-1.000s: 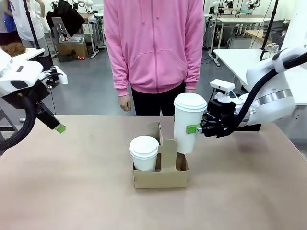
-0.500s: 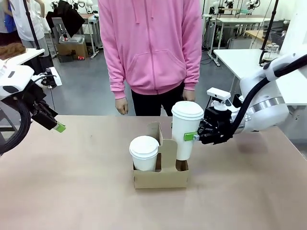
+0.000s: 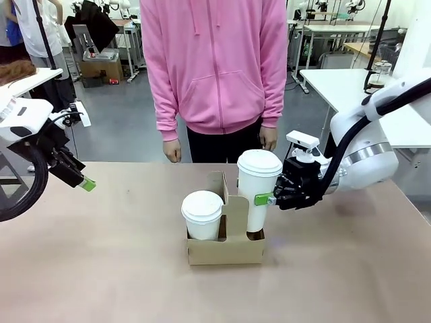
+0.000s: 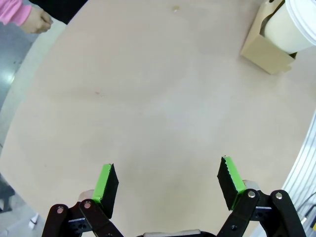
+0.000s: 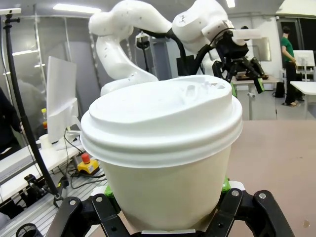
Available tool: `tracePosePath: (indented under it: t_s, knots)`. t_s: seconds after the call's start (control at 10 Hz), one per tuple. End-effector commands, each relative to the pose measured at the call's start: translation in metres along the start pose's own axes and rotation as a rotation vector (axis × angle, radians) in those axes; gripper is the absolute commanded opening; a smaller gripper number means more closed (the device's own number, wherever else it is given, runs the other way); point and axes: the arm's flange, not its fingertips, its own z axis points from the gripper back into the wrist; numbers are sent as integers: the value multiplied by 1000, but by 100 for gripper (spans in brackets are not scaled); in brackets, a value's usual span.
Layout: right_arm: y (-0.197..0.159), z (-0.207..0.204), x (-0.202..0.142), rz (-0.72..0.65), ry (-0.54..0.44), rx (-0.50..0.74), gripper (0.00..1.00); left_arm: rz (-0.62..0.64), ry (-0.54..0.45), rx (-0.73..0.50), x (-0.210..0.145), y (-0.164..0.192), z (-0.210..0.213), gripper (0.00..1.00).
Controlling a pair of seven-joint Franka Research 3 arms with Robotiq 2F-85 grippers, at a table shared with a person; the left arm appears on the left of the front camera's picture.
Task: Pour a drink into a cup and package it in a carrier.
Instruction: Insert the held 600 ml Paper Cup into the Cup Carrier.
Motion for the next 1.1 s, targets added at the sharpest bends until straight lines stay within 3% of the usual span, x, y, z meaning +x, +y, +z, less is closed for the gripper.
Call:
tracePosePath:
  t_s: [0.0,1.0]
  knots:
    - [-1,-7,-7,29,-3,8,80,-3,-8,2,0,0,3,100]
    - [-16,-10,-59,30,97,93,80,-3,-8,2,0,0,3,100]
